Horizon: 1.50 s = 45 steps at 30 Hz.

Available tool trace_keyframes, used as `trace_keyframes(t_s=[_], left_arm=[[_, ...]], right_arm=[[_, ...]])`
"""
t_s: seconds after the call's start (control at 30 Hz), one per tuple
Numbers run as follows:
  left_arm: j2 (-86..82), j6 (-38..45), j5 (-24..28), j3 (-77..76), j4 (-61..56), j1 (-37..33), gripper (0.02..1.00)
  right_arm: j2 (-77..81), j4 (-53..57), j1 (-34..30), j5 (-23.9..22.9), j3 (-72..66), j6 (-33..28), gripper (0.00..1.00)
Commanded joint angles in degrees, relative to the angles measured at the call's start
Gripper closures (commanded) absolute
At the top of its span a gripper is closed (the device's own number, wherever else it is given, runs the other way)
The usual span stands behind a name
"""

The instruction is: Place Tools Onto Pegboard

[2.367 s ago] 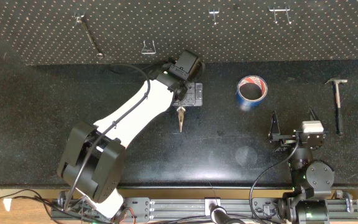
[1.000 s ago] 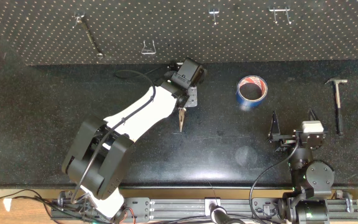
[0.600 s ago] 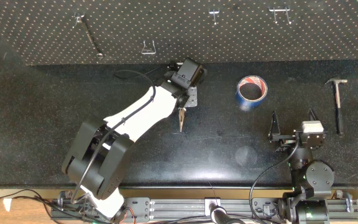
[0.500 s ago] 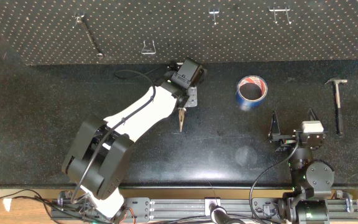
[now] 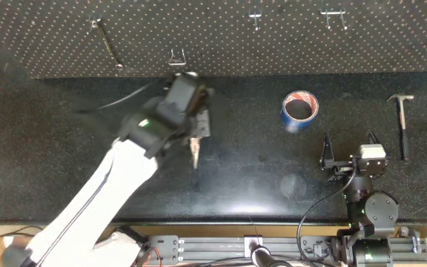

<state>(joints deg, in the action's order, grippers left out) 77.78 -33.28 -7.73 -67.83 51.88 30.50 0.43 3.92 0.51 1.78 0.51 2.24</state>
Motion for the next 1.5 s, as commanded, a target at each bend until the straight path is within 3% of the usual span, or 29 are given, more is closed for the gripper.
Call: trace_keyframes(t_s=[0.03,0.1,0.17,0.27,0.43,0.6,1.13,1.5], left_arm=[[-14.56,7.98,-4.17,1.53,1.4,-6.62,0.989],[-19.82,9.03,-5.25,5.77,-2.32,-10.05,0.989],[-23.58,9.88,-5.4,13.77,-13.73,-12.39,0.989],[-22.21,17.57,-5.64,27.89,-47.15,-13.73,0.989],[-7.54,28.15,-8.59,28.83,-79.34,-13.73,0.989],[1.53,29.33,-8.37,28.76,-99.65,-14.05,0.989],[10.36,30.58,-8.13,28.46,-110.88,-14.47,0.989],[18.12,30.58,-6.6,22.01,-110.88,-14.36,0.989]], right_arm=[[-0.37,0.13,0.44,0.13,-0.28,-0.63,0.06],[-0.37,0.13,0.44,0.13,-0.28,-0.63,0.06],[-0.37,0.13,0.44,0.13,-0.28,-0.63,0.06],[-0.37,0.13,0.44,0.13,-0.28,-0.63,0.06],[-0.37,0.13,0.44,0.13,-0.28,-0.63,0.06],[-0.37,0.13,0.44,0.13,-0.28,-0.63,0.06],[-0.37,0.13,0.44,0.13,-0.28,-0.63,0.06],[-0.37,0.13,0.44,0.13,-0.28,-0.63,0.06]])
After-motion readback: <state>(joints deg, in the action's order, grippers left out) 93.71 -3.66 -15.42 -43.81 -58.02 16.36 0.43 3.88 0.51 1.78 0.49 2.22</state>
